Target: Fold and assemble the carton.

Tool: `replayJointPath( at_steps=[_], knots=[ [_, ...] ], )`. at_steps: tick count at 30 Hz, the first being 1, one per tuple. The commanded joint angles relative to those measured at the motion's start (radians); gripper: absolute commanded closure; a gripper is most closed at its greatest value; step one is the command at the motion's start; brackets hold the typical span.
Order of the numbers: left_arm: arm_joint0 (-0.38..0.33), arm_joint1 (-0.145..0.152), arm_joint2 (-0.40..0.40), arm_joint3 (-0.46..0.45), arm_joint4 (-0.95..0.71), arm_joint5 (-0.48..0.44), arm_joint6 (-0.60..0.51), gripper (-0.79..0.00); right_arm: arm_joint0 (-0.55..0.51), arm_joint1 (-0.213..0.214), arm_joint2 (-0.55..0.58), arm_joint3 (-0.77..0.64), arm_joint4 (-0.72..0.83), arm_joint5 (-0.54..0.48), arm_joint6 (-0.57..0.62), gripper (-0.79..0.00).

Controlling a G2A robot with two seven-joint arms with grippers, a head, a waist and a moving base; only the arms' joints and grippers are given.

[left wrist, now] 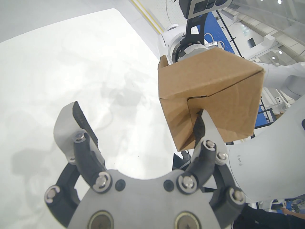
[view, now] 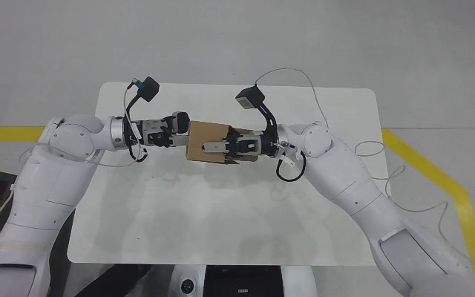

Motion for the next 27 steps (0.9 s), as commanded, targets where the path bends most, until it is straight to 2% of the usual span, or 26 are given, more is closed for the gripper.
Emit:
replayJointPath(
  at_steps=[1,18,27],
  knots=[
    [-0.001,0.000,0.003,-0.003,-0.002,-0.001,-0.003,-0.785,0.001,0.001,-0.002,-0.001,0.001,-0.001,-0.001,0.000],
    [-0.006,-0.001,0.023,-0.011,-0.045,0.013,-0.023,-0.785,0.009,0.006,-0.026,0.013,0.025,-0.009,-0.009,0.000],
    [-0.015,0.001,0.028,0.028,-0.097,0.026,-0.036,-0.785,0.009,0.011,-0.029,0.013,0.033,-0.010,-0.010,0.000]
  ],
)
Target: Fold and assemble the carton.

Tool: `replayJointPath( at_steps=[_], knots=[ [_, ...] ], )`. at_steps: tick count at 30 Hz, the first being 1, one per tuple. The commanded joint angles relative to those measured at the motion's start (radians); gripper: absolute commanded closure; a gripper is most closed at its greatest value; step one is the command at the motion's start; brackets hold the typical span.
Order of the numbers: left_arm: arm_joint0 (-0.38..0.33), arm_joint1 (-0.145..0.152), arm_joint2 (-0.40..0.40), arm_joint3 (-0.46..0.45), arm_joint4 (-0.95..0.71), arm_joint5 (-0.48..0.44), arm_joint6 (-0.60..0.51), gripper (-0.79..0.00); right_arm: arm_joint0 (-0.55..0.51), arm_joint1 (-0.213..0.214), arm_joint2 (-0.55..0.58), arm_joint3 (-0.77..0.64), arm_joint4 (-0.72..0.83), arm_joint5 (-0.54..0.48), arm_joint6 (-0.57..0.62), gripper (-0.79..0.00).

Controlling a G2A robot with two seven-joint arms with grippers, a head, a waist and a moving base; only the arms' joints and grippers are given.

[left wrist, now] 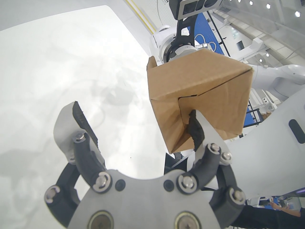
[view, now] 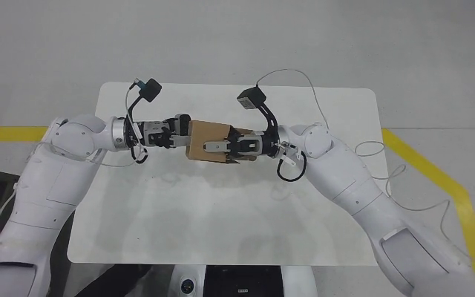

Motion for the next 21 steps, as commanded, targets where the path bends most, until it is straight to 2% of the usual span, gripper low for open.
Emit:
replayJointPath(
  at_steps=[1,21],
  knots=[
    [-0.003,0.000,0.003,0.005,-0.018,0.006,-0.006,-0.785,0.000,0.001,-0.001,-0.002,0.002,0.001,0.001,0.000],
    [-0.027,0.010,0.057,-0.005,-0.065,0.011,-0.011,-0.785,0.007,0.007,-0.020,-0.033,0.019,0.005,0.005,0.000]
  ],
)
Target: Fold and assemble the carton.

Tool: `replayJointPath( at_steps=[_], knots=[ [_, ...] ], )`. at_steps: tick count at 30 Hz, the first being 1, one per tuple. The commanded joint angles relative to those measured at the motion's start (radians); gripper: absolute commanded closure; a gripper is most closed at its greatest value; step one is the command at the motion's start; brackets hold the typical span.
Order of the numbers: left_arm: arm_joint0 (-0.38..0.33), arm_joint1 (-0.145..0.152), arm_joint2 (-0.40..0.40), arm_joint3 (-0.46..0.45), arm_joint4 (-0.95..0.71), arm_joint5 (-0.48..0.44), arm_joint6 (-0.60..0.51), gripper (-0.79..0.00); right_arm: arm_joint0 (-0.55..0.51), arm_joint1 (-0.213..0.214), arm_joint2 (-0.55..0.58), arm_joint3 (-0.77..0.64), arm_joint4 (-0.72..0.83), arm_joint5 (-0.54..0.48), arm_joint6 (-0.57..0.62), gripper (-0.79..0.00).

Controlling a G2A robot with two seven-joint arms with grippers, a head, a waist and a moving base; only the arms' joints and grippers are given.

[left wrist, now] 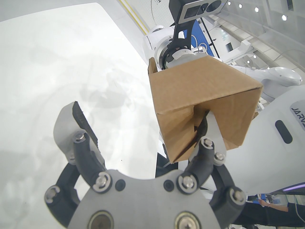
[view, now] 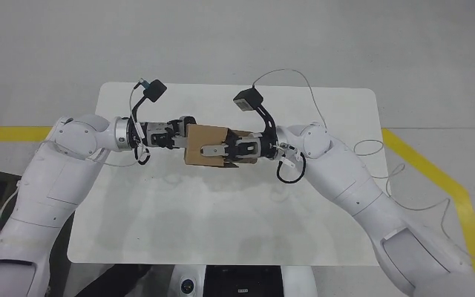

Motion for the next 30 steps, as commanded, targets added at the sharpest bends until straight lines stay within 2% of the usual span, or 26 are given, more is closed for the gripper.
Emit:
replayJointPath(
  at_steps=[1,5,8,14,20,25,30],
  knots=[
    [-0.002,0.002,0.001,0.005,0.000,-0.002,0.002,-0.785,0.000,0.002,0.001,0.004,-0.001,-0.002,-0.002,0.000],
    [-0.008,0.008,-0.015,0.024,0.027,-0.024,0.024,-0.785,0.000,0.007,0.007,0.032,-0.011,-0.003,-0.003,0.000],
    [-0.008,0.013,-0.039,0.040,0.090,-0.063,0.063,-0.785,0.006,0.010,0.005,0.071,-0.012,0.038,0.037,0.000],
    [0.014,0.015,-0.085,0.017,0.280,-0.191,0.213,-0.785,0.015,-0.003,-0.013,0.206,0.010,0.114,0.114,0.000],
    [0.080,0.008,-0.130,-0.041,0.560,-0.337,0.436,-0.785,0.030,-0.040,-0.045,0.354,0.014,0.143,0.133,0.000],
    [0.139,-0.006,-0.145,-0.117,0.881,-0.338,0.649,-0.785,0.056,-0.074,-0.072,0.455,-0.027,0.164,0.115,0.000],
    [0.188,-0.012,-0.120,-0.157,1.225,-0.338,0.906,-0.785,0.086,-0.106,-0.093,0.525,-0.075,0.185,0.098,0.000]
  ],
)
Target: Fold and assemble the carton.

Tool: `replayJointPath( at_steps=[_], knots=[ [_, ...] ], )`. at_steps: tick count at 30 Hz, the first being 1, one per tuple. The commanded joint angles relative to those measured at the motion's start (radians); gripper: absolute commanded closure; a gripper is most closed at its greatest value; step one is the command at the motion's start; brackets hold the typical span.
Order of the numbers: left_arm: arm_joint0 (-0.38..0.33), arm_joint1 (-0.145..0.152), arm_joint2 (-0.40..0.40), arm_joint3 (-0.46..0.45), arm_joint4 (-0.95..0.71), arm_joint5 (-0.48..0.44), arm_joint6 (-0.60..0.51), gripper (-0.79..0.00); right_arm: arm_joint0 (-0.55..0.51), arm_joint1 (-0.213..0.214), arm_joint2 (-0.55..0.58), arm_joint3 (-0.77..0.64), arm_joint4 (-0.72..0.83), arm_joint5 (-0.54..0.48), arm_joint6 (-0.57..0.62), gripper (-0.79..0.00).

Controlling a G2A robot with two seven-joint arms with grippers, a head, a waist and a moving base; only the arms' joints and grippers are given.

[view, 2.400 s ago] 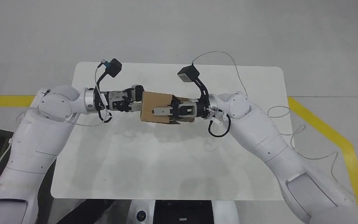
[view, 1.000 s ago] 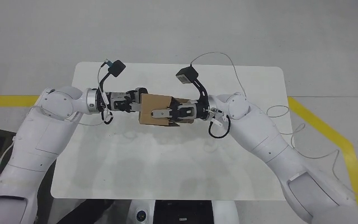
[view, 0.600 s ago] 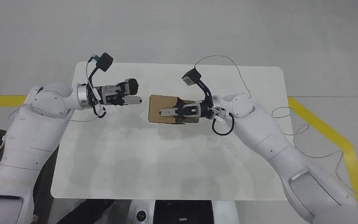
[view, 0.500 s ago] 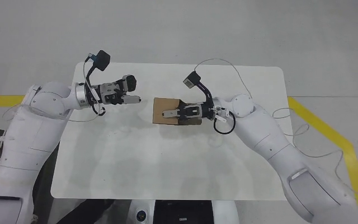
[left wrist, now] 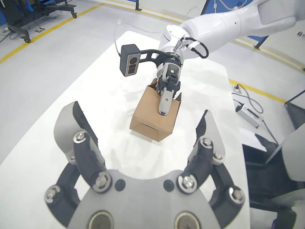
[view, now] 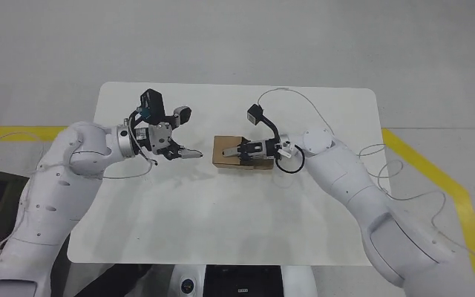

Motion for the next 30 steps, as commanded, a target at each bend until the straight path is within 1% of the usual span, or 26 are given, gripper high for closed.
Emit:
replayJointPath(
  at_steps=[1,2,5,6,9,10,11,13,17,19,21,24,27,30],
  knots=[
    [0.015,0.000,0.021,-0.002,0.180,0.000,0.127,-0.785,0.009,-0.012,-0.007,0.024,-0.015,0.010,0.000,0.000],
    [0.018,0.001,0.034,0.001,0.250,0.000,0.182,-0.785,0.014,-0.017,-0.010,0.037,-0.022,0.012,-0.003,-0.022],
    [0.013,0.003,0.073,0.026,0.460,0.000,0.356,-0.785,0.021,-0.032,-0.014,0.073,-0.033,0.014,-0.005,-0.052],
    [0.009,0.004,0.085,0.040,0.523,0.000,0.416,-0.785,0.023,-0.036,-0.014,0.085,-0.037,0.015,-0.005,-0.099],
    [-0.008,0.006,0.120,0.082,0.688,0.000,0.580,-0.785,0.026,-0.047,-0.011,0.113,-0.038,0.009,0.001,-0.271],
    [-0.014,0.006,0.130,0.098,0.729,0.000,0.628,-0.785,0.028,-0.050,-0.009,0.122,-0.039,0.008,0.004,-0.317],
    [-0.020,0.005,0.141,0.113,0.766,0.000,0.672,-0.785,0.029,-0.053,-0.007,0.129,-0.039,0.006,0.006,-0.345],
    [-0.033,0.004,0.162,0.142,0.829,0.000,0.743,-0.785,0.032,-0.058,-0.002,0.141,-0.040,0.001,0.012,-0.372],
    [-0.056,-0.004,0.202,0.193,0.912,0.019,0.846,-0.785,0.036,-0.061,0.013,0.145,-0.038,-0.018,0.040,-0.385],
    [-0.071,-0.009,0.220,0.216,0.932,0.023,0.878,-0.785,0.036,-0.058,0.023,0.138,-0.037,-0.026,0.056,-0.409],
    [-0.087,-0.015,0.238,0.235,0.941,0.028,0.891,-0.785,0.037,-0.052,0.033,0.127,-0.049,-0.025,0.056,-0.480],
    [-0.114,-0.030,0.265,0.270,0.910,0.011,0.864,-0.785,0.033,-0.038,0.051,0.115,-0.071,-0.030,0.051,-0.493],
    [-0.144,-0.050,0.299,0.300,0.836,0.000,0.799,-0.785,0.025,-0.021,0.073,0.102,-0.089,-0.037,0.044,-0.496],
    [-0.174,-0.068,0.337,0.312,0.776,0.000,0.731,-0.785,0.011,-0.003,0.094,0.084,-0.109,-0.036,0.046,-0.496]
  ],
)
